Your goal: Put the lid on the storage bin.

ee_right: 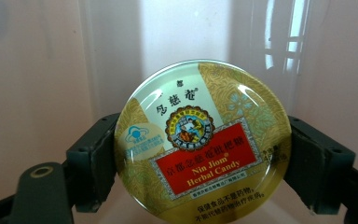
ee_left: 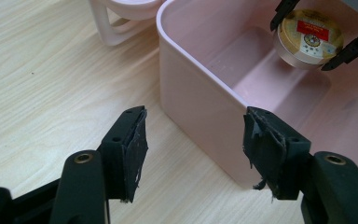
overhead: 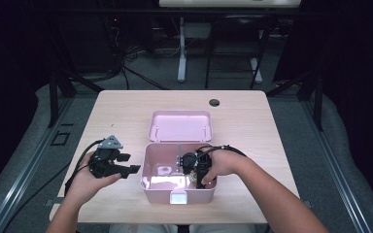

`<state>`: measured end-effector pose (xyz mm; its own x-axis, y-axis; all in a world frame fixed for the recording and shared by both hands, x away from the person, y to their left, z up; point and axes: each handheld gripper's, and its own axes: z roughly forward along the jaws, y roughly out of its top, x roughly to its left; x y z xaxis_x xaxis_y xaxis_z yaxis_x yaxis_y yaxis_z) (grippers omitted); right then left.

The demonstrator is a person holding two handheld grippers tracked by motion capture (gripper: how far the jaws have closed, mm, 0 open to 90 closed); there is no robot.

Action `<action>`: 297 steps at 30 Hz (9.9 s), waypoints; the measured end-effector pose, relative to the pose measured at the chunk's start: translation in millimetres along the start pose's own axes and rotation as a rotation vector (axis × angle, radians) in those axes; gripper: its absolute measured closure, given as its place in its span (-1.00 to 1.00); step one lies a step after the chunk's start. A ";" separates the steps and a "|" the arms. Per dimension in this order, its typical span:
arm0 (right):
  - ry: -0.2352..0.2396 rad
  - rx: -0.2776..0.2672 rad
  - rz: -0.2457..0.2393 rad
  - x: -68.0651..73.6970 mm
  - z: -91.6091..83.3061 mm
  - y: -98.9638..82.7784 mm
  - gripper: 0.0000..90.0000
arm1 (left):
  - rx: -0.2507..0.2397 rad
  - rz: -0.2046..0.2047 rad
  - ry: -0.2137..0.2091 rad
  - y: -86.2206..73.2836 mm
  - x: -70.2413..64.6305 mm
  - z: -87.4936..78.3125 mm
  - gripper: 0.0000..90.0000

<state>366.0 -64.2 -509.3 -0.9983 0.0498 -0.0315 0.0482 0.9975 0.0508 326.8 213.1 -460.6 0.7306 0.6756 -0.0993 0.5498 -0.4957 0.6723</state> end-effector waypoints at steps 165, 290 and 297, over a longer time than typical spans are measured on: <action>-0.388 -0.654 1.079 -113.4 -34.0 -72.7 0.31 | -0.068 0.126 -0.069 1.7 -42.9 38.6 1.00; -0.460 -0.827 1.184 -85.4 -86.3 -73.7 0.91 | -0.064 0.117 -0.088 2.1 -48.2 47.7 1.00; -0.488 -0.858 1.151 -74.0 -93.8 -75.4 0.91 | -0.066 0.116 -0.087 2.1 -47.6 47.5 1.00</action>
<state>433.1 -147.7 -417.2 -0.3148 0.9415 0.1205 0.5648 0.0837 0.8210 312.4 154.0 -489.3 0.8216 0.5645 -0.0792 0.4339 -0.5292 0.7292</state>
